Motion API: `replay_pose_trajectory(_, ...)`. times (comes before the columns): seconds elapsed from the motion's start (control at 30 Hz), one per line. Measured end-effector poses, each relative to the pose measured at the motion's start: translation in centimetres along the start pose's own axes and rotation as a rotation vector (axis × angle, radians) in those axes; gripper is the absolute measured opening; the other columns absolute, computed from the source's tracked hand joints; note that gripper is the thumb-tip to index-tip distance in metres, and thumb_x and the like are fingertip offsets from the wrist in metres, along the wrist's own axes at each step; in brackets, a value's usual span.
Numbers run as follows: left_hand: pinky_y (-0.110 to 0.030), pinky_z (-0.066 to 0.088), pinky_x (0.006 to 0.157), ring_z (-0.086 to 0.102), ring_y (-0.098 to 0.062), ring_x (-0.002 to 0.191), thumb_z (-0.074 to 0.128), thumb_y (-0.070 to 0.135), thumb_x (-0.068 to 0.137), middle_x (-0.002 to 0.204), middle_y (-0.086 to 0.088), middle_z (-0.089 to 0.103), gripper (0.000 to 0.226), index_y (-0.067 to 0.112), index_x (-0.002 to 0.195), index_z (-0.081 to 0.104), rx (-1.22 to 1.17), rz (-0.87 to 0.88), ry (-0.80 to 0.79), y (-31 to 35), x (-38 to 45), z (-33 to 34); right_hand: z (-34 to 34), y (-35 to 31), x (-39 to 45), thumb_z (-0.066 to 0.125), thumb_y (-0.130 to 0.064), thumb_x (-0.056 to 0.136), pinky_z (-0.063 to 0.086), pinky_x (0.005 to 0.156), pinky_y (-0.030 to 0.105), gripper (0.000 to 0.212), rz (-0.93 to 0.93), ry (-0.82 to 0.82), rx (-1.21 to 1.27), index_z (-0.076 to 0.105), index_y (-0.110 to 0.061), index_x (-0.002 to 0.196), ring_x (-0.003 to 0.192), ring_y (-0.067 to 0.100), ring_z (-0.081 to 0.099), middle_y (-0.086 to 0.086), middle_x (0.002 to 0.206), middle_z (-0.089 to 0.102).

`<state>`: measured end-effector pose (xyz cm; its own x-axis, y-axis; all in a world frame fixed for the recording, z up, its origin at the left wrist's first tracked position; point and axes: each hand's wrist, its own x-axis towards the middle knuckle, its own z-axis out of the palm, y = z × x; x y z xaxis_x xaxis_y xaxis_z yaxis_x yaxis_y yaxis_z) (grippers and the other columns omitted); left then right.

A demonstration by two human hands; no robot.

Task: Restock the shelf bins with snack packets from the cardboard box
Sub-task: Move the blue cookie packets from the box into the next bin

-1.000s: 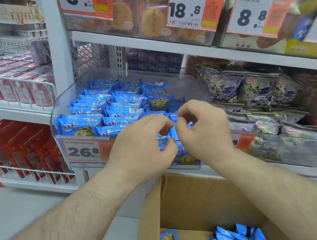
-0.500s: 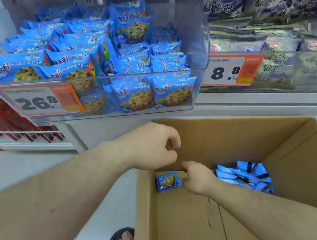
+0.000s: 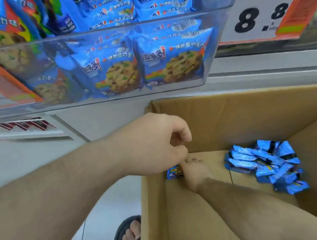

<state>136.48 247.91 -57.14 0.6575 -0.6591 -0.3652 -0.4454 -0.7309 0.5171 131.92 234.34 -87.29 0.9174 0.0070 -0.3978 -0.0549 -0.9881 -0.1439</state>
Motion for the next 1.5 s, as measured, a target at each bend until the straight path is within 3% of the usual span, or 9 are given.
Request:
replay_pose_trajectory(0.2, -0.006, 0.041, 0.073, 0.054, 0.004, 0.09, 0.063, 0.031, 0.086, 0.11, 0.018, 0.056, 0.032, 0.035, 0.117, 0.056, -0.041, -0.034, 0.029, 1.1, 0.1, 1.1, -4.3, 1.5, -6.9, 0.067, -0.024, 0.074, 0.043, 0.076, 0.03, 0.041, 0.042, 0.439, 0.629, 0.049, -0.027, 0.111, 0.097, 0.021, 0.06, -0.003, 0.106, 0.059)
replay_pose_trajectory(0.4, -0.034, 0.049, 0.094, 0.057, -0.018, 0.113, 0.06, 0.047, 0.086, 0.136, 0.0, 0.046, 0.068, 0.031, 0.143, 0.028, -0.044, -0.235, 0.045, 3.2, -0.3, 4.0, -9.0, -0.4, -13.0, 0.071, -0.026, 0.07, 0.047, 0.068, 0.023, 0.042, -0.057, 0.706, 0.854, 0.041, -0.039, 0.095, 0.082, 0.004, 0.053, -0.015, 0.096, 0.048)
replay_pose_trajectory(0.5, -0.036, 0.06, 0.075, 0.067, -0.021, 0.09, 0.065, 0.03, 0.084, 0.122, 0.004, 0.049, 0.059, 0.035, 0.135, 0.037, -0.324, -0.289, -0.037, 3.9, -0.6, 4.4, -10.9, -1.3, -14.4, 0.074, -0.016, 0.069, 0.039, 0.072, 0.01, 0.045, -0.16, 0.781, 0.884, 0.043, -0.033, 0.097, 0.085, 0.002, 0.052, -0.006, 0.096, 0.05)
replay_pose_trajectory(0.67, -0.042, 0.061, 0.064, 0.069, -0.028, 0.087, 0.062, 0.003, 0.08, 0.109, -0.002, 0.058, 0.038, 0.037, 0.097, 0.055, -0.417, -0.242, -0.028, 3.3, -0.5, 4.6, -10.9, 2.2, -15.1, 0.067, -0.032, 0.076, 0.041, 0.076, 0.016, 0.047, -0.292, 0.751, 0.747, 0.046, -0.016, 0.114, 0.087, 0.005, 0.046, -0.003, 0.11, 0.046)
replay_pose_trajectory(0.73, -0.042, 0.061, 0.065, 0.069, -0.026, 0.086, 0.062, 0.005, 0.083, 0.108, -0.001, 0.059, 0.037, 0.038, 0.096, 0.054, -0.416, -0.215, -0.029, 3.1, -0.3, 4.5, -9.6, 5.2, -14.1, 0.061, -0.035, 0.082, 0.041, 0.077, 0.019, 0.039, -0.078, 0.711, 0.72, 0.052, -0.013, 0.113, 0.087, 0.008, 0.049, -0.005, 0.107, 0.049)
replay_pose_trajectory(0.87, -0.024, 0.057, 0.057, 0.065, -0.016, 0.078, 0.061, 0.006, 0.088, 0.107, 0.002, 0.057, 0.036, 0.039, 0.101, 0.053, -0.447, -0.169, -0.053, 2.7, 0.3, 4.4, -6.1, 12.6, -11.1, 0.058, -0.028, 0.088, 0.048, 0.083, 0.036, 0.027, 0.757, 0.472, 0.719, 0.057, -0.02, 0.114, 0.1, 0.029, 0.06, 0.003, 0.11, 0.061)
replay_pose_trajectory(1.0, -0.024, 0.055, 0.056, 0.063, -0.013, 0.07, 0.06, 0.005, 0.089, 0.103, 0.001, 0.06, 0.035, 0.037, 0.102, 0.052, -0.409, -0.151, -0.058, 2.3, 0.8, 4.4, -3.5, 17.0, -9.6, 0.069, -0.035, 0.081, 0.044, 0.093, 0.041, 0.057, 0.904, 0.345, 0.424, 0.05, -0.023, 0.134, 0.113, 0.036, 0.052, 0.014, 0.128, 0.043)
replay_pose_trajectory(1.2, -0.036, 0.061, 0.069, 0.069, -0.018, 0.082, 0.062, 0.005, 0.086, 0.104, 0.002, 0.062, 0.036, 0.037, 0.098, 0.052, -0.407, -0.173, -0.067, 1.4, 0.6, 4.6, -1.6, 19.0, -8.2, 0.062, -0.017, 0.087, 0.048, 0.087, 0.039, 0.037, 0.76, 0.299, 0.389, 0.059, -0.014, 0.124, 0.108, 0.034, 0.056, 0.013, 0.125, 0.05)
replay_pose_trajectory(1.5, -0.035, 0.061, 0.065, 0.068, -0.018, 0.082, 0.062, 0.003, 0.084, 0.104, -0.001, 0.059, 0.035, 0.035, 0.091, 0.053, -0.44, -0.158, 0.063, 1.7, -0.8, 3.5, -8.8, 13.8, -14.1, 0.083, 0.008, 0.052, 0.052, 0.054, 0.035, 0.038, 0.053, 0.857, 0.166, 0.058, -0.007, 0.078, 0.06, 0.036, 0.058, 0.01, 0.1, 0.054)
